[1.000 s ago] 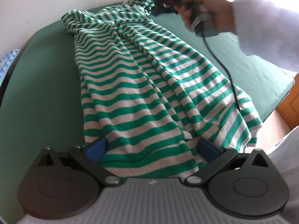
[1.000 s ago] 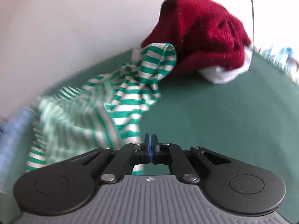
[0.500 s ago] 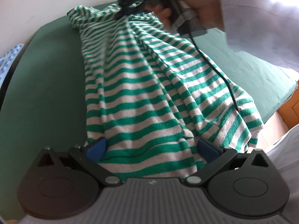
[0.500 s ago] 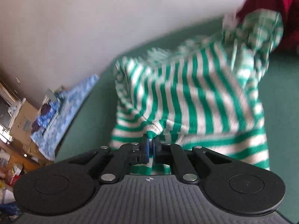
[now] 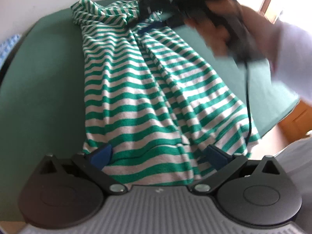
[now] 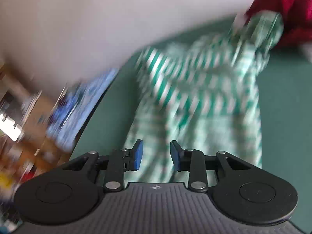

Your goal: Fold clothes

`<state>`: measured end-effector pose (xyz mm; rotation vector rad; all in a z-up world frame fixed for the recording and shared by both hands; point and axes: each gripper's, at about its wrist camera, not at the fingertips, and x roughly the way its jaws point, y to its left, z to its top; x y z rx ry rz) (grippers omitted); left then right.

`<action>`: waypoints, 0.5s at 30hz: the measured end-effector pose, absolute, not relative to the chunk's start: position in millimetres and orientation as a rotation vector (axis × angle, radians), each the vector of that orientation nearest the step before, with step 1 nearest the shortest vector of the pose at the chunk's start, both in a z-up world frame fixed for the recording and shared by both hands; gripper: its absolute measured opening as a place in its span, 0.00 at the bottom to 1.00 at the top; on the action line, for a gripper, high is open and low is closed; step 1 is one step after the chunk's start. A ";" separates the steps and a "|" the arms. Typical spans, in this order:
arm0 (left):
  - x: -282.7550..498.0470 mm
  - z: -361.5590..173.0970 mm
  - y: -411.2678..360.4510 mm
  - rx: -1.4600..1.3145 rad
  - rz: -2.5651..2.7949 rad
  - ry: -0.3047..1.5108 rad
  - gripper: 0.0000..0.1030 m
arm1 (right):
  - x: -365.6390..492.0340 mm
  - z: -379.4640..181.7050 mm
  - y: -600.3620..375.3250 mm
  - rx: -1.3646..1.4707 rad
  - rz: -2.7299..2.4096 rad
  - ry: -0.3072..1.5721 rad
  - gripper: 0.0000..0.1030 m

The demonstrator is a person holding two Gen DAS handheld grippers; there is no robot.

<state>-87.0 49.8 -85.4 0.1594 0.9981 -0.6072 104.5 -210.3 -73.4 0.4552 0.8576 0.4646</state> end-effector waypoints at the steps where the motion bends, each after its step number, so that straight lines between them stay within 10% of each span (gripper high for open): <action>1: -85.8 -84.5 49.1 0.140 -0.617 1.004 0.99 | 92.0 -75.1 -206.5 0.440 0.491 0.884 0.33; 6: -91.4 -81.6 32.2 0.178 -0.640 1.006 0.98 | 44.9 -92.5 -191.6 0.376 0.500 0.919 0.32; 8: -94.0 -80.7 29.0 0.194 -0.652 1.004 0.99 | 36.8 -92.7 -185.2 0.320 0.510 0.894 0.04; 15: -100.2 -85.0 21.8 0.209 -0.718 1.030 0.99 | 34.0 -99.0 -192.0 0.339 0.473 0.869 0.06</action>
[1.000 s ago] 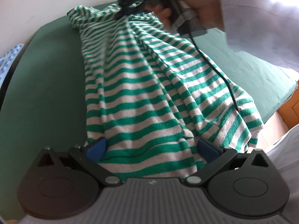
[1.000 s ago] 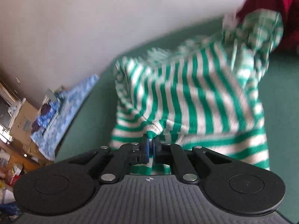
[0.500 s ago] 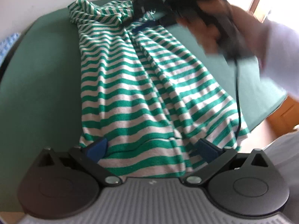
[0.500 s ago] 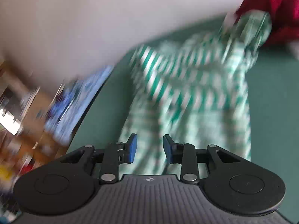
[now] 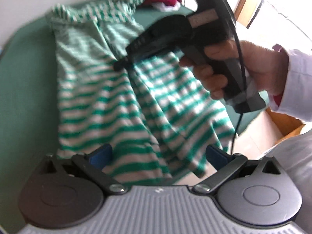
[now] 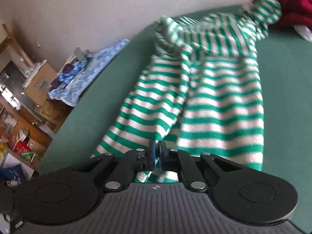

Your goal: Fold clothes

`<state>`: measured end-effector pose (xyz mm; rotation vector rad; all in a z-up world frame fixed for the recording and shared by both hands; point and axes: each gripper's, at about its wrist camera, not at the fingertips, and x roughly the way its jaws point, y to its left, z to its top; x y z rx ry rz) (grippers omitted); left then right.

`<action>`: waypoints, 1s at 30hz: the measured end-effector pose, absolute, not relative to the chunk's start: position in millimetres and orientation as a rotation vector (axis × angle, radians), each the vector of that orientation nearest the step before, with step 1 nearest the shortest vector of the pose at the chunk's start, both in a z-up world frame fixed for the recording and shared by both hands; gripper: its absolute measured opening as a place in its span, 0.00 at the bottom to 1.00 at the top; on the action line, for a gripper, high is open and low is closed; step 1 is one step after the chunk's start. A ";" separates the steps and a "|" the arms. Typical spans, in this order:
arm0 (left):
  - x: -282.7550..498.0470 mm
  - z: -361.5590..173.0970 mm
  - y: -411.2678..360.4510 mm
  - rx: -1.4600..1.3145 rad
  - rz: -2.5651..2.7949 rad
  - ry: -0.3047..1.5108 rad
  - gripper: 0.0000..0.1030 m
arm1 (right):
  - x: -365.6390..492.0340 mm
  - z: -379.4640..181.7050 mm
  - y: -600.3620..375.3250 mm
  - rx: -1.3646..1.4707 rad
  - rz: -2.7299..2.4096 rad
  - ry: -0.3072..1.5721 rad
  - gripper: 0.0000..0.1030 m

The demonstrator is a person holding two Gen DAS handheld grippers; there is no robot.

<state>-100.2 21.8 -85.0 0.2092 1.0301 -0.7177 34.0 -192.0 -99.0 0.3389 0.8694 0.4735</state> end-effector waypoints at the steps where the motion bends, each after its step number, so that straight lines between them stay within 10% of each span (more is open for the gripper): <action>1: -101.8 -86.5 21.6 0.203 -0.715 1.033 0.99 | 34.3 -104.1 -193.2 0.354 0.467 0.876 0.07; 7: -109.0 -87.3 23.4 0.195 -0.765 1.034 0.99 | 9.3 -89.9 -192.7 0.402 0.587 0.896 0.33; 13: -106.2 -83.4 34.7 0.232 -0.853 1.016 0.98 | -30.6 -98.0 -178.1 0.261 0.583 0.921 0.00; 30: -116.4 -96.8 96.5 0.332 -0.980 0.912 0.99 | -91.6 -84.4 -138.4 0.320 0.399 0.892 0.20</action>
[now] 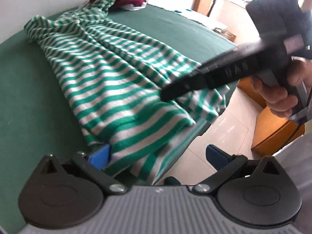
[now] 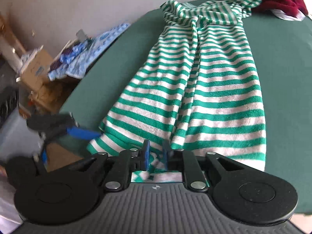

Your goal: Fold clothes

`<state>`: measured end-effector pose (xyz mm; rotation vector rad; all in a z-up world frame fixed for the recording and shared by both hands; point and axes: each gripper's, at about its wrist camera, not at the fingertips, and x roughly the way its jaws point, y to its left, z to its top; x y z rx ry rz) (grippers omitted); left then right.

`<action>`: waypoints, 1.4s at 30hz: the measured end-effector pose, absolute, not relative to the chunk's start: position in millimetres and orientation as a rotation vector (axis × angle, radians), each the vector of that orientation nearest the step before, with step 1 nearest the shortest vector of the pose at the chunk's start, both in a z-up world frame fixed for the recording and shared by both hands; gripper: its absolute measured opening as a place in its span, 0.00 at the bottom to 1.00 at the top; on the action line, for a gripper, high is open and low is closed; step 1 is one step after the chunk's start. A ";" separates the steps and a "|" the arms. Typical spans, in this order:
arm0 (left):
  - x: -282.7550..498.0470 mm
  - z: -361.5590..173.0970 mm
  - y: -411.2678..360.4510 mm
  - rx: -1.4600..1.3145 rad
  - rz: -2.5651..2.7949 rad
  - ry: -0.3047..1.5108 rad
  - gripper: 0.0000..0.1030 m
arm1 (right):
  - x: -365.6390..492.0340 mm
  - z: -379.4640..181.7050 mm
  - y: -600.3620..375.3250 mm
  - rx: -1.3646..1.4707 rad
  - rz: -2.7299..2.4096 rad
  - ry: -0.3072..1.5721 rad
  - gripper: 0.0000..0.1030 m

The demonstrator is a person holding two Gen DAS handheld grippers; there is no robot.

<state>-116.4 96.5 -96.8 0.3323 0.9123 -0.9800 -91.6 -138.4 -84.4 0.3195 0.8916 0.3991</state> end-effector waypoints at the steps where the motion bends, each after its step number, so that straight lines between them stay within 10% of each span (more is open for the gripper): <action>1: -115.2 -96.2 97.6 0.330 -0.988 0.919 0.99 | -93.6 -82.6 -136.9 0.347 0.398 0.881 0.21; 19: -83.0 -82.7 83.8 0.246 -0.908 0.950 0.99 | -80.2 -91.3 -143.8 0.312 0.316 0.891 0.19; 26: -58.0 -29.8 72.1 0.343 -0.831 0.839 0.98 | -43.5 -13.1 -231.1 0.327 0.344 0.791 0.26; 34: 67.9 97.6 71.4 0.537 -0.708 0.590 0.99 | 65.0 111.4 -316.6 0.337 0.308 0.688 0.28; 42: 204.2 46.7 52.8 0.590 -0.678 0.522 0.99 | 178.1 58.3 -305.9 0.327 0.197 0.727 0.36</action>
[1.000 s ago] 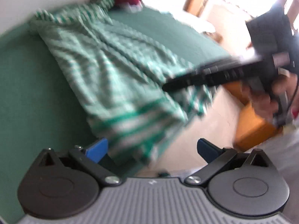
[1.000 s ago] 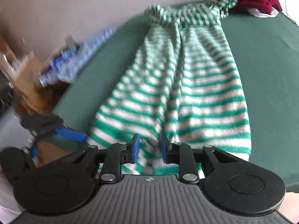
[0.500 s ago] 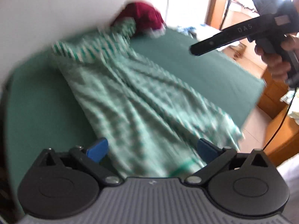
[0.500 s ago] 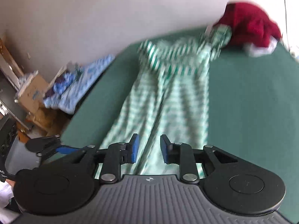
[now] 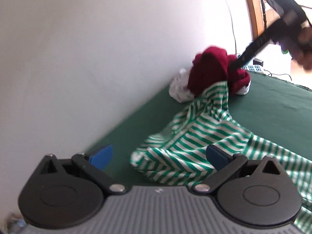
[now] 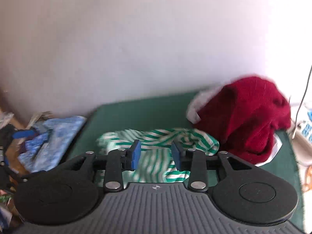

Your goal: Fold clothes

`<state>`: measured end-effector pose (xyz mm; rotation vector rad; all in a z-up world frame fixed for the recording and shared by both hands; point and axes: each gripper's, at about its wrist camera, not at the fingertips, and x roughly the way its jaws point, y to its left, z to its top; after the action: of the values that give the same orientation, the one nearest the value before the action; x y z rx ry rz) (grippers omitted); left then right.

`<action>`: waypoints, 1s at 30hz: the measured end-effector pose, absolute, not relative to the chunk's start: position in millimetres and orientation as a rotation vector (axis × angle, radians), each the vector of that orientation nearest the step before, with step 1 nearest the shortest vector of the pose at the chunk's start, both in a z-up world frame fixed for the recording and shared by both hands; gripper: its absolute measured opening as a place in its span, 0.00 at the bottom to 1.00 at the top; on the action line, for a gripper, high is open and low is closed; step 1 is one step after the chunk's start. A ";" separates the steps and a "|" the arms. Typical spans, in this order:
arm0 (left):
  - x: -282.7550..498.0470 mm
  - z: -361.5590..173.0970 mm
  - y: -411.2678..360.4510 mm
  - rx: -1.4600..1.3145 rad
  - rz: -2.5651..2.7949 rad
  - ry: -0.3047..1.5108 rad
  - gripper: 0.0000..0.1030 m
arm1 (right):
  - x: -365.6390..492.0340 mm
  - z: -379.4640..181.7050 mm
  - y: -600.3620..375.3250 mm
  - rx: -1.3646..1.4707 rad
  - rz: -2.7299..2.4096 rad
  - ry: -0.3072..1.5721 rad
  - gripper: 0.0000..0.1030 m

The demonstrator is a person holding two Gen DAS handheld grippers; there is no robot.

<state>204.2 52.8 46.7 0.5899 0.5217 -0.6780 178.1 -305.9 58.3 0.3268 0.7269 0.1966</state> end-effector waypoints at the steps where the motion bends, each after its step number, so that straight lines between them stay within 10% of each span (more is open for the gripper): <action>1: 216.6 33.1 49.8 0.583 -0.686 0.540 0.99 | 190.2 44.3 -303.2 0.333 0.182 0.738 0.36; 13: 292.1 -56.0 25.0 0.477 -0.785 0.711 0.99 | 279.6 -61.7 -280.1 0.333 0.205 0.775 0.36; 17: 302.1 -66.8 21.9 0.458 -0.797 0.747 0.99 | 283.5 -57.3 -273.7 0.249 0.270 0.725 0.07; 30: 324.5 -97.0 13.5 0.425 -0.823 0.833 0.99 | 285.7 -73.4 -321.9 0.312 0.138 0.688 0.08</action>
<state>324.5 13.5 -97.0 0.4246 0.8330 -0.8235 285.7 -321.9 -73.4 0.3120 0.6876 0.1377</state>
